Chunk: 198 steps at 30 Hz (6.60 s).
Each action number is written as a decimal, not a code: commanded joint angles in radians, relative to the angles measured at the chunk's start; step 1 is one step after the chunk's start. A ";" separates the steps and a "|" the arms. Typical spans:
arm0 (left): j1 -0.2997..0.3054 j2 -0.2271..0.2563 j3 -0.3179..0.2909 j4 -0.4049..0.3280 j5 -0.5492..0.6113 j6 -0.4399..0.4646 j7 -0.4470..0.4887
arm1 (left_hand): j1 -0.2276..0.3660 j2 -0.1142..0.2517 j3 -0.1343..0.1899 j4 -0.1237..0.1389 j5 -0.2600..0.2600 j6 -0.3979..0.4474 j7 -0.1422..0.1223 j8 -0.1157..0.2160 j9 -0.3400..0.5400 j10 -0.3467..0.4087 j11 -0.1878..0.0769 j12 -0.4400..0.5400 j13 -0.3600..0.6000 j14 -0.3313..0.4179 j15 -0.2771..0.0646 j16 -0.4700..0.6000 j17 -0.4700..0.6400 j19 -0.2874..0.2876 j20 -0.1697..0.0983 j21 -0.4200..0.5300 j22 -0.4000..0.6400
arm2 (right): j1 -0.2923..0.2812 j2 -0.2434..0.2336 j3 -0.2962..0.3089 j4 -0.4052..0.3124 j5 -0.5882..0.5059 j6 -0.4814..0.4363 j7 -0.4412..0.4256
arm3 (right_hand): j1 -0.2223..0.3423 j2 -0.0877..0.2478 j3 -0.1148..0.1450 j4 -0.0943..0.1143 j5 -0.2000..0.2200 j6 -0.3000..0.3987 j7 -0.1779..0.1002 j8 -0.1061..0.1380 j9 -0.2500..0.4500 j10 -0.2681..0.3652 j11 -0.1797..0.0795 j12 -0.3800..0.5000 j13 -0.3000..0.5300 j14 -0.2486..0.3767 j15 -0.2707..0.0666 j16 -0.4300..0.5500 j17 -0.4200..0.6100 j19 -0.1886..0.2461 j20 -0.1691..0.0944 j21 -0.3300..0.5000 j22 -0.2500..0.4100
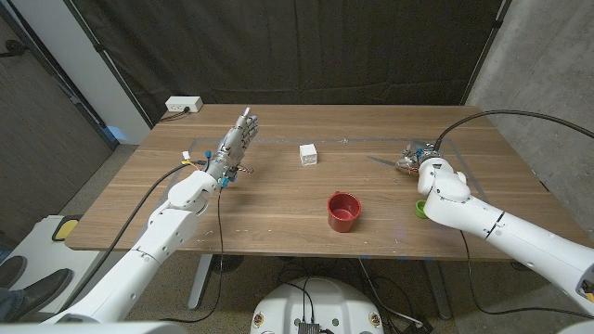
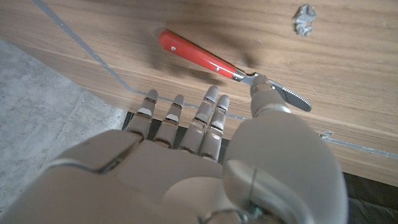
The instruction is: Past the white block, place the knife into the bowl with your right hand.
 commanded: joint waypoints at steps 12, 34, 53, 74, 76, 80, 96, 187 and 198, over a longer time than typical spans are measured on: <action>-0.020 0.005 0.001 0.023 -0.012 0.021 -0.018 | -0.004 0.003 -0.011 0.004 0.000 0.008 -0.009 -0.001 0.005 0.006 -0.009 -0.001 0.003 -0.002 -0.008 -0.004 0.002 -0.006 0.003 0.000 0.002 | 0.009 0.021 -0.038 0.046 -0.074 -0.011 0.004 | 0.022 0.000 0.001 0.012 -0.010 0.078 -0.029 0.016 0.005 0.039 -0.014 0.003 0.006 0.056 -0.032 0.003 0.007 0.045 0.004 -0.007 0.006; -0.004 -0.004 -0.008 0.027 -0.021 0.009 -0.006 | -0.003 0.008 -0.015 0.004 -0.001 0.014 -0.015 -0.002 0.005 0.006 -0.018 -0.002 0.003 -0.003 -0.015 -0.004 0.002 -0.012 0.010 -0.001 0.002 | 0.020 0.053 -0.072 0.142 -0.116 0.036 0.018 | 0.084 0.000 -0.009 0.010 0.000 0.316 -0.033 0.042 0.036 0.294 -0.019 0.014 0.018 0.228 -0.111 0.011 0.016 0.170 -0.008 -0.019 0.008; 0.020 -0.009 -0.018 0.006 -0.025 -0.005 0.007 | -0.003 0.011 -0.019 0.005 -0.003 0.016 -0.017 -0.003 0.005 0.007 -0.019 -0.003 0.003 -0.003 -0.020 -0.004 0.002 -0.020 0.023 -0.002 0.003 | 0.031 0.063 -0.068 0.222 -0.138 0.139 0.030 | 0.228 0.049 -0.043 0.006 0.010 0.447 -0.031 0.101 0.072 0.452 -0.016 0.055 0.024 0.397 -0.170 0.040 0.016 0.317 -0.113 0.003 0.007; -0.006 -0.013 -0.009 0.035 -0.032 -0.002 -0.016 | -0.006 0.014 -0.023 0.007 -0.004 0.018 -0.017 -0.004 0.005 0.008 -0.019 -0.004 0.004 -0.003 -0.019 -0.004 0.003 -0.026 0.027 -0.002 0.003 | -0.020 0.077 0.005 0.189 -0.139 0.194 -0.039 | 0.304 0.072 -0.073 0.006 0.018 0.504 -0.023 0.126 0.090 0.519 -0.012 0.101 0.060 0.519 -0.200 0.067 0.030 0.303 -0.169 -0.013 0.011; -0.010 -0.013 -0.009 0.040 -0.034 -0.001 -0.019 | -0.006 0.014 -0.024 0.007 -0.004 0.018 -0.017 -0.004 0.005 0.008 -0.019 -0.004 0.004 -0.003 -0.018 -0.004 0.003 -0.026 0.027 -0.002 0.004 | -0.022 0.080 0.011 0.176 -0.143 0.177 -0.040 | 0.306 0.073 -0.074 0.007 0.018 0.504 -0.022 0.125 0.089 0.520 -0.012 0.103 0.062 0.522 -0.199 0.067 0.030 0.303 -0.169 -0.013 0.011; -0.019 -0.012 -0.007 0.047 -0.033 0.002 -0.023 | -0.006 0.014 -0.024 0.007 -0.004 0.019 -0.017 -0.004 0.005 0.008 -0.019 -0.004 0.004 -0.003 -0.018 -0.004 0.003 -0.027 0.026 -0.001 0.004 | -0.026 0.085 0.021 0.147 -0.153 0.143 -0.042 | 0.307 0.074 -0.077 0.009 0.018 0.504 -0.022 0.124 0.089 0.523 -0.012 0.106 0.065 0.527 -0.197 0.068 0.031 0.305 -0.165 -0.013 0.011; -0.059 -0.016 0.006 0.092 -0.039 0.005 -0.058 | -0.007 0.017 -0.028 0.008 -0.005 0.019 -0.017 -0.005 0.005 0.009 -0.018 -0.004 0.004 -0.002 -0.018 -0.003 0.002 -0.033 0.025 -0.001 0.004 | -0.054 0.106 0.051 0.028 -0.190 0.000 -0.094 | 0.306 0.075 -0.091 0.020 0.019 0.509 -0.023 0.120 0.085 0.530 -0.012 0.119 0.080 0.525 -0.188 0.046 0.022 0.288 -0.141 -0.021 0.011; -0.199 0.011 0.049 0.172 -0.050 0.041 -0.224 | -0.006 0.031 -0.043 0.010 -0.008 0.024 -0.015 -0.006 0.005 0.014 -0.014 -0.004 0.004 0.001 -0.016 -0.003 0.003 -0.040 0.023 0.003 0.005 | -0.700 0.349 0.281 -0.249 0.116 0.856 -0.792 | 0.323 0.096 -0.140 0.038 0.020 0.515 -0.024 0.108 0.069 0.508 -0.012 0.113 0.102 0.506 -0.191 0.020 0.035 0.258 -0.159 -0.024 0.014; -0.236 0.012 0.068 0.182 -0.036 0.050 -0.245 | -0.009 0.034 -0.046 0.012 -0.009 0.024 -0.016 -0.007 0.005 0.013 -0.016 -0.005 0.004 0.000 -0.017 -0.003 0.003 -0.041 0.023 0.003 0.005 | -0.708 0.386 0.251 -0.203 0.076 0.894 -0.856 | 0.325 0.098 -0.144 0.039 0.020 0.515 -0.024 0.108 0.067 0.502 -0.012 0.106 0.096 0.508 -0.190 0.019 0.034 0.258 -0.157 -0.023 0.015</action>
